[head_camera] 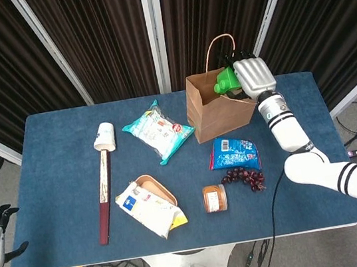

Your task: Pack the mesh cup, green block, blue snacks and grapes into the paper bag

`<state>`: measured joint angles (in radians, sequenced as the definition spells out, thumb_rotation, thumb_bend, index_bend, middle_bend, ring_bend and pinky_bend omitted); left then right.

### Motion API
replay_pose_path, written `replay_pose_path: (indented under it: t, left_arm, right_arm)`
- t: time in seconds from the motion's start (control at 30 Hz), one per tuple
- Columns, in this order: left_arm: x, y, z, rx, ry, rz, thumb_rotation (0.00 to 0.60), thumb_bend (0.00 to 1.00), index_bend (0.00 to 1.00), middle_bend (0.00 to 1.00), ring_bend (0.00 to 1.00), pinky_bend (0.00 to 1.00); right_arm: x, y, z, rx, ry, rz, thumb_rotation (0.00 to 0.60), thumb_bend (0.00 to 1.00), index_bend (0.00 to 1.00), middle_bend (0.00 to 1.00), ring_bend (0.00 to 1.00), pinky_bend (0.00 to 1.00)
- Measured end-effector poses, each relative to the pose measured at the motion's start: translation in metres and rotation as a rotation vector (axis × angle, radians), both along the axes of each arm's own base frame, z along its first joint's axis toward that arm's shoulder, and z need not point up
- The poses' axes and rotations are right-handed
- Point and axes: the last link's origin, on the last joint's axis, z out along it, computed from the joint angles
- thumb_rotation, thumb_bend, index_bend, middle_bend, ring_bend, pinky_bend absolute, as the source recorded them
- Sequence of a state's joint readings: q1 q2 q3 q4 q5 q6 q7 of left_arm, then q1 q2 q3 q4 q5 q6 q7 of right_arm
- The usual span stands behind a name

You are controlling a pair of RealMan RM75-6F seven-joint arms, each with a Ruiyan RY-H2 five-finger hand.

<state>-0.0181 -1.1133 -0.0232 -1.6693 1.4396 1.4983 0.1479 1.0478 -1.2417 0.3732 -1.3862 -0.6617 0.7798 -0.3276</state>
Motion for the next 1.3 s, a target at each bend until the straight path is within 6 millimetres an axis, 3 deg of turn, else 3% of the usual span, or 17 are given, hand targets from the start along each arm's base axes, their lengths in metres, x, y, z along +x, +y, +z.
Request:
replay_pose_path:
  t: [0.27,0.47,0.67,0.87,1.03,1.13,1.3]
  left_arm:
    - [0.001,0.001,0.000,0.000,0.005,-0.007,0.600,0.05,0.31,0.30,0.26,0.24]
    - [0.002,0.002,0.001,0.001,0.007,-0.013,0.600,0.05,0.31,0.30,0.26,0.24]
    - [0.006,0.003,0.000,-0.002,0.009,-0.028,0.600,0.05,0.31,0.30,0.26,0.24]
    - [0.009,0.004,0.002,-0.002,0.015,-0.043,0.600,0.05,0.31,0.30,0.26,0.24]
    - [0.010,0.002,0.003,-0.001,0.016,-0.040,0.600,0.05,0.31,0.30,0.26,0.24]
    - [0.009,0.001,0.002,-0.004,0.015,-0.037,0.600,0.05,0.31,0.30,0.26,0.24]
    - [0.010,0.001,0.001,-0.005,0.013,-0.043,0.600,0.05,0.31,0.30,0.26,0.24]
  right_arm:
    - [0.002,0.009,0.018,-0.004,-0.050,0.015,0.600,0.23,0.00,0.09,0.00,0.05]
    - [0.002,0.032,0.035,-0.027,-0.110,0.109,0.600,0.23,0.01,0.24,0.01,0.09]
    - [-0.009,0.077,0.051,-0.018,-0.181,0.270,0.600,0.20,0.10,0.33,0.10,0.19]
    - [-0.031,0.131,0.055,0.081,-0.238,0.418,0.600,0.18,0.15,0.36,0.14,0.28]
    - [-0.067,0.178,0.049,0.198,-0.217,0.437,0.600,0.17,0.16,0.36,0.15,0.29]
    - [-0.088,0.193,0.043,0.250,-0.178,0.391,0.600,0.16,0.16,0.36,0.15,0.30]
    - [-0.105,0.195,0.028,0.269,-0.050,0.347,0.600,0.13,0.16,0.32,0.15,0.30]
